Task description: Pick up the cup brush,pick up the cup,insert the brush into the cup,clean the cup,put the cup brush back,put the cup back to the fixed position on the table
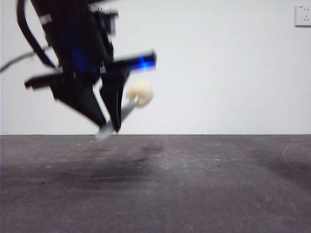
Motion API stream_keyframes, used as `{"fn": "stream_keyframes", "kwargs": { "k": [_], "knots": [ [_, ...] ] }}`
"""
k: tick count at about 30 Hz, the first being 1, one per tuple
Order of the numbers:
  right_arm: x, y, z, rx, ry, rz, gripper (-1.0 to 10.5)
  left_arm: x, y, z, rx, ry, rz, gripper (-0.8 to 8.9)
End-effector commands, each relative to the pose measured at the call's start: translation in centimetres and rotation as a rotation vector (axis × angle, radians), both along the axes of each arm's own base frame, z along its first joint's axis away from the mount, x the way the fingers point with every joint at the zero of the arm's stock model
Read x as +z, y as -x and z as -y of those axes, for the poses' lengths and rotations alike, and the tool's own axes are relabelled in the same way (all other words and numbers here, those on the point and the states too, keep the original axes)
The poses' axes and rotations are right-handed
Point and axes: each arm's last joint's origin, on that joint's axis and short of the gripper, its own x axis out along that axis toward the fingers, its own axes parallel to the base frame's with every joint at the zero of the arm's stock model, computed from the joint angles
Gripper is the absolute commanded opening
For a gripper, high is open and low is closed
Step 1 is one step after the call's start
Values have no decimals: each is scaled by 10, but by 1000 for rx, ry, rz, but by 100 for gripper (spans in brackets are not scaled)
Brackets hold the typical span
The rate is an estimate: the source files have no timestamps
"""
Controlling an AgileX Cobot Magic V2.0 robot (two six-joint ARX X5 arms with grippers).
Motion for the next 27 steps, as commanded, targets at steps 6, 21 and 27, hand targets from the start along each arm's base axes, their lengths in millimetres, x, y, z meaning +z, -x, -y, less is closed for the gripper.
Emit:
{"fn": "stream_keyframes", "kwargs": {
  "k": [6,21,27],
  "knots": [
    [-1,7,9,-3,3,-18,-17,-33,-17,6,49,-14,-56,-9],
    [-2,7,10,-9,-12,-42,-17,-58,-29,6,71,-48,-102,-9],
    [-2,7,9,-13,-27,-48,-17,-59,-29,5,60,-36,-119,53]
  ]
}}
